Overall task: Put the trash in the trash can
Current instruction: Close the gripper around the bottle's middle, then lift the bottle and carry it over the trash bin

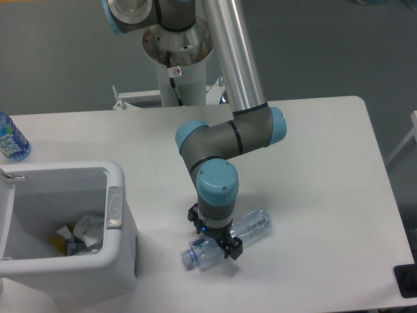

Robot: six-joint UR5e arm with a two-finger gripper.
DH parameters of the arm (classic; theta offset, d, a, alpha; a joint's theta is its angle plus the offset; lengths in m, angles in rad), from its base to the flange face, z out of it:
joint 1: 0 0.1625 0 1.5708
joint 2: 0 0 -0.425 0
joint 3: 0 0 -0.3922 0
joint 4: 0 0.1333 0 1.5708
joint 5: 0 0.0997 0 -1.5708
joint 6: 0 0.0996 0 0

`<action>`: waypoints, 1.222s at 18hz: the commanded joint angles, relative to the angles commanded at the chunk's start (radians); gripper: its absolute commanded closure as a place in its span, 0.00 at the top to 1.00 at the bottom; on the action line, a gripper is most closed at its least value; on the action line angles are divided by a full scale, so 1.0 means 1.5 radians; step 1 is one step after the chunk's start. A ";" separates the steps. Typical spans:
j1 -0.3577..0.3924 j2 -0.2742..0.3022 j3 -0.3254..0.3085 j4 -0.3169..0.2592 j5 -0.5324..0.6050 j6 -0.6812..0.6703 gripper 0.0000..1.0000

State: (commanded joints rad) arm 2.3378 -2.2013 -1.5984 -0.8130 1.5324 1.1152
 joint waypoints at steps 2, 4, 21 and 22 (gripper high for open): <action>-0.007 0.000 -0.001 0.000 0.003 0.000 1.00; -0.007 0.000 0.000 0.000 0.003 -0.001 1.00; -0.007 0.012 0.010 0.003 0.002 -0.045 0.55; -0.006 0.014 0.017 0.003 0.002 -0.047 0.55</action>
State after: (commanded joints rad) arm 2.3286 -2.1798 -1.5724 -0.8084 1.5355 1.0447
